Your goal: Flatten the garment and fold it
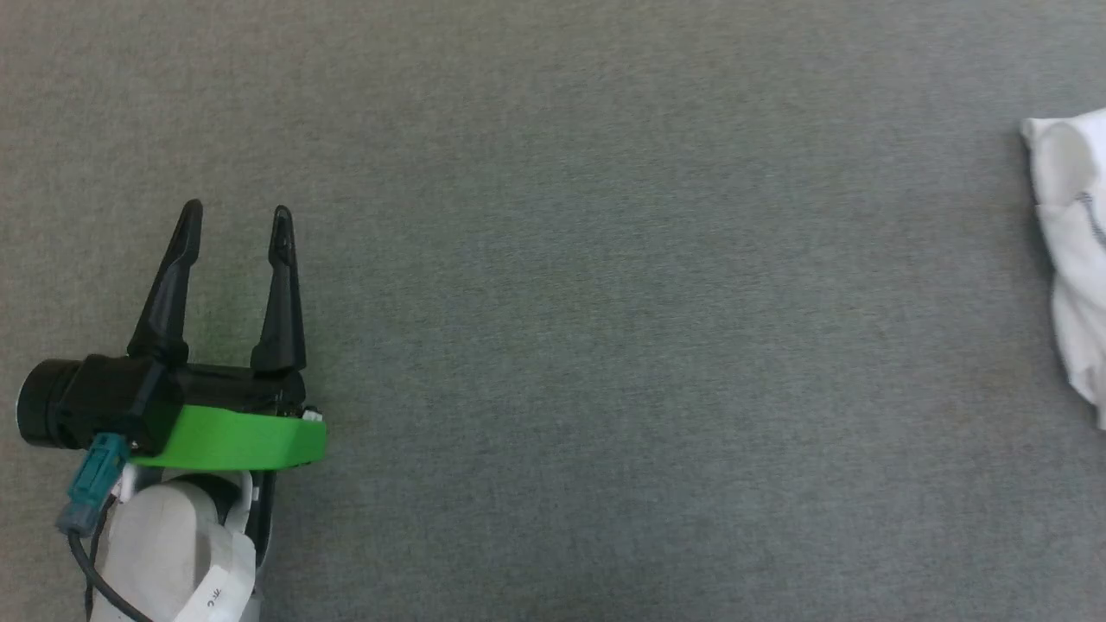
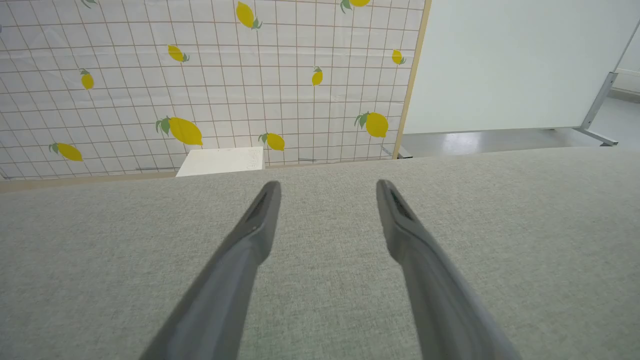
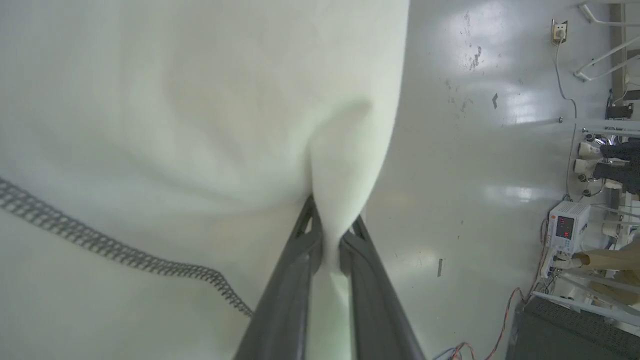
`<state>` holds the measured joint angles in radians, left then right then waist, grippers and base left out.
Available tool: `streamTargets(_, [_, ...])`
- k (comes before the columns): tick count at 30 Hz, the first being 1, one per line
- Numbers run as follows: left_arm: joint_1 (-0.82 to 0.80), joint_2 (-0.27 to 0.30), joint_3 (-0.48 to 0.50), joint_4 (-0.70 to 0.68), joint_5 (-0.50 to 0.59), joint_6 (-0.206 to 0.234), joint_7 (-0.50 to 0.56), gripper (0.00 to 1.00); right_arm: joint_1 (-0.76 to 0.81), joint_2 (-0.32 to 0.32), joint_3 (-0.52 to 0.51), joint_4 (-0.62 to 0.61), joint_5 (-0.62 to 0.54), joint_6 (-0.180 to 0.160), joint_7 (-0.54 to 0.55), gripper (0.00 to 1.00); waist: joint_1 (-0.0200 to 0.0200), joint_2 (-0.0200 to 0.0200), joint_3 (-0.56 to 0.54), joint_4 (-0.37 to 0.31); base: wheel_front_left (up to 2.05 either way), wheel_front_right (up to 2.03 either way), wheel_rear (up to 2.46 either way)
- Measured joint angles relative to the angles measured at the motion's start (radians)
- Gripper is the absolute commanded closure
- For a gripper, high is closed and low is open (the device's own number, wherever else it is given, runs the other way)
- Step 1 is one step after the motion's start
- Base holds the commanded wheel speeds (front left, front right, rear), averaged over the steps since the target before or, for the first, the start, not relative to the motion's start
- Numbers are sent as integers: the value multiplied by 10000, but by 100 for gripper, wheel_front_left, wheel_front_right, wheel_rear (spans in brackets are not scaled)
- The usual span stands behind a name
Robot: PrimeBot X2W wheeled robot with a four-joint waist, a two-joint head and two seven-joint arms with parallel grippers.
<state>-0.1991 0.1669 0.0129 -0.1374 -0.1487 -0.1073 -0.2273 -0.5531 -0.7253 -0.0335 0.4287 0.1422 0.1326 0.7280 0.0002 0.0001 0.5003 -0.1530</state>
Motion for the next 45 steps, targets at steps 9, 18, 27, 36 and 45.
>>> streamTargets(9, [-6,81,42,188,-19,94,-33,0,-93,1057,-1770,238,-1279,0,-606,0,-1,0,59,330,0,0,0])
streamTargets(18, [109,-6,207,596,-217,305,-132,0,-1151,2416,-1392,-1521,-372,-2,-3833,0,-2,0,-1058,233,0,0,0])
streamTargets(27, [198,-163,378,968,-274,690,-213,0,-221,4688,-320,-4123,-123,0,-6635,0,-3,-1,-2532,347,0,0,0])
streamTargets(36, [402,-441,61,1812,-349,784,-205,0,2737,6715,-951,-4707,-756,-2,-9170,0,-3,0,-3781,821,0,0,0])
streamTargets(45, [555,-671,-401,2909,-548,715,-209,0,4697,6748,-387,-3632,232,-4,-9756,0,-3,0,-4543,1390,0,0,0])
